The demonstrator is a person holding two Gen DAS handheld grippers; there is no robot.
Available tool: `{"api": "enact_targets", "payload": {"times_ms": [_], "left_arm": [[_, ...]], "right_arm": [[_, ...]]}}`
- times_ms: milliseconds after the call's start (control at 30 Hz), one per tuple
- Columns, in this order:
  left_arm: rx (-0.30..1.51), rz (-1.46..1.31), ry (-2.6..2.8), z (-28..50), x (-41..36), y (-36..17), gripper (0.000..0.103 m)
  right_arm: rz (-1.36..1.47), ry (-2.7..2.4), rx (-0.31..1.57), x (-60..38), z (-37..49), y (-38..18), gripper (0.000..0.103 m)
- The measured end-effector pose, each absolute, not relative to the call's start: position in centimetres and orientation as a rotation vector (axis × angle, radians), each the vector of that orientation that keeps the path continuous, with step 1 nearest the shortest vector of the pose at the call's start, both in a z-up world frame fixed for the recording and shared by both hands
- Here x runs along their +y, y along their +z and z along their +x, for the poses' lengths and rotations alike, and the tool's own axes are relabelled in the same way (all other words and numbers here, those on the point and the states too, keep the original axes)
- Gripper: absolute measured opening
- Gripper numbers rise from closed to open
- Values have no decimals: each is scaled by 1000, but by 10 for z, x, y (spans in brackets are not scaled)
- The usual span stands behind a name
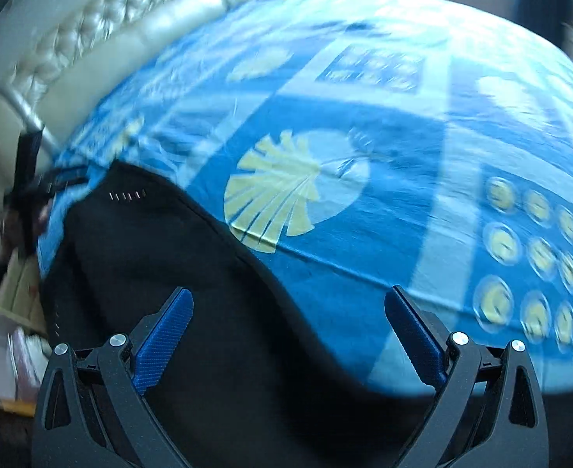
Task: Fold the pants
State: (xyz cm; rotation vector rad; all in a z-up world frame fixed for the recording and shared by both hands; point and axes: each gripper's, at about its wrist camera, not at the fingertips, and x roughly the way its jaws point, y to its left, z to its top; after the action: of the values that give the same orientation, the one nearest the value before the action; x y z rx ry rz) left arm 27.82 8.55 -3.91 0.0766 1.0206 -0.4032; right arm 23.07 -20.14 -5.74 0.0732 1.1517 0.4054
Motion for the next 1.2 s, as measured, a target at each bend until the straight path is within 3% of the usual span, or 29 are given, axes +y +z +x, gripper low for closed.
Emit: {"api": "enact_targets", "payload": {"times_ms": [33, 133, 200, 267, 300, 333, 500, 533, 567, 867, 1200], "left_arm": [[1033, 75, -421, 285, 85, -44, 95], [1129, 96, -499, 302, 76, -64, 70], [1134, 124, -516, 305, 74, -69, 70], [1133, 123, -551, 304, 72, -67, 52], [1135, 124, -544, 304, 72, -66, 48], [1141, 121, -545, 304, 72, -66, 36], [1122, 87, -540, 304, 76, -44, 23], [1108, 66, -536, 305, 79, -39, 18], [1088, 35, -521, 303, 84, -29, 5], [957, -110, -561, 226, 119, 31, 4], [935, -215, -555, 106, 146, 31, 5]], "right_arm": [[64, 421, 1164, -200, 234, -61, 98], [66, 464, 1207, -200, 242, -73, 94], [53, 489, 1247, -197, 245, -79, 61], [32, 496, 1261, -195, 244, -80, 37], [76, 544, 1278, -196, 244, -80, 25], [92, 558, 1287, -195, 245, -80, 8], [-6, 455, 1218, -186, 239, -55, 8], [-2, 433, 1183, -186, 238, -46, 8], [-23, 398, 1130, -185, 232, -32, 8], [-249, 294, 900, -147, 142, 22, 8], [-364, 281, 846, -109, 22, 2, 8]]}}
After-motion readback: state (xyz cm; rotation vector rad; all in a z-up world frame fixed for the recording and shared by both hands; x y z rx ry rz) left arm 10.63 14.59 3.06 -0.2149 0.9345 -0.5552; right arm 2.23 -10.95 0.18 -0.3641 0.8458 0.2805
